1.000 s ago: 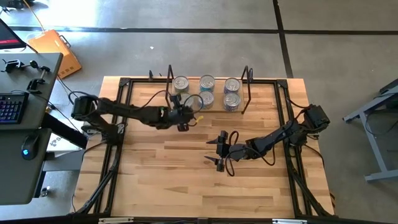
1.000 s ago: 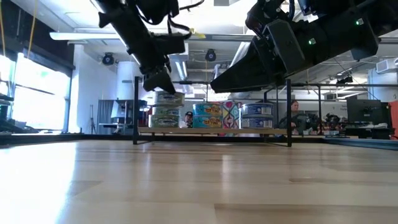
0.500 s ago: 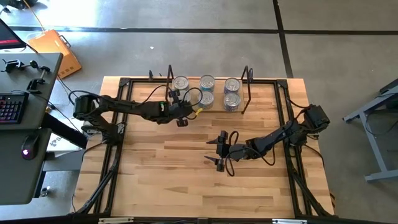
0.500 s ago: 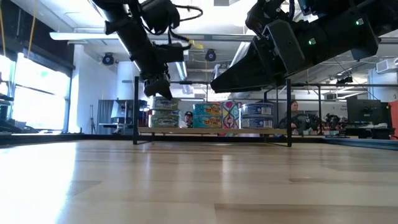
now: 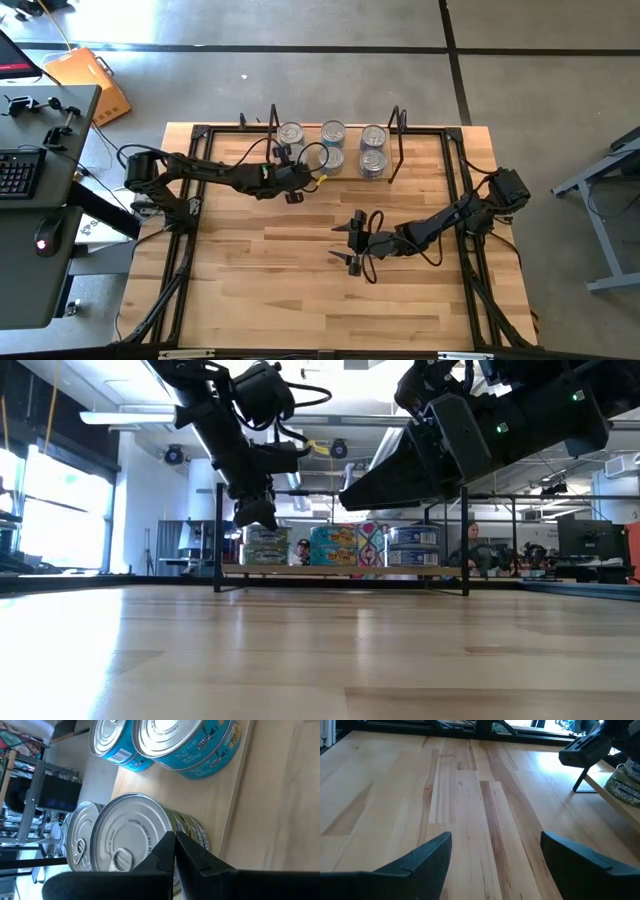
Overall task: Stack canned seafood by type on shelf
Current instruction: Stack the green tuna can on top of the other green tuna can on the shelf
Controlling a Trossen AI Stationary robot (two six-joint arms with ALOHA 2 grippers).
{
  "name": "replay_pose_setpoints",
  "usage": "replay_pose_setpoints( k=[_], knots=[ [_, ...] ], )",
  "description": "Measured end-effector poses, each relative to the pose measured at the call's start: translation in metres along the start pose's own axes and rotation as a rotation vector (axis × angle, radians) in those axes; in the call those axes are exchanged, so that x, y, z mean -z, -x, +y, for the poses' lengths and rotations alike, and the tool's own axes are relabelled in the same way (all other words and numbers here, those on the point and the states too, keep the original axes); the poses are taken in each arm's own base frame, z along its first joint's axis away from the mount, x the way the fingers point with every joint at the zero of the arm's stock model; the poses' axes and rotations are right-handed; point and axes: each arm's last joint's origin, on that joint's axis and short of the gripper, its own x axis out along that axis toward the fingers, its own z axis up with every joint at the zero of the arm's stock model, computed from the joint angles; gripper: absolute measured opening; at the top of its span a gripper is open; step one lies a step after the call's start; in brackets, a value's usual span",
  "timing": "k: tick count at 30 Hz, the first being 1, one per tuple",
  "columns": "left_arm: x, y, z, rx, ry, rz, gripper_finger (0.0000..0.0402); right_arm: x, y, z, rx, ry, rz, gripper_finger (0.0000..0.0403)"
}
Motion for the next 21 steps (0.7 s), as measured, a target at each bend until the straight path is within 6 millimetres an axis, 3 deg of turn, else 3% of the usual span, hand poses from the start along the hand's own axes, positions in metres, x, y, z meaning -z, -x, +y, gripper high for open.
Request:
replay_pose_setpoints(
  k=[21],
  knots=[
    [0.0012,0.0003,0.0005,-0.020,-0.013,0.011,0.0000,0.0000,0.0000,0.0000,0.000,-0.003,0.000,0.0298]
  ],
)
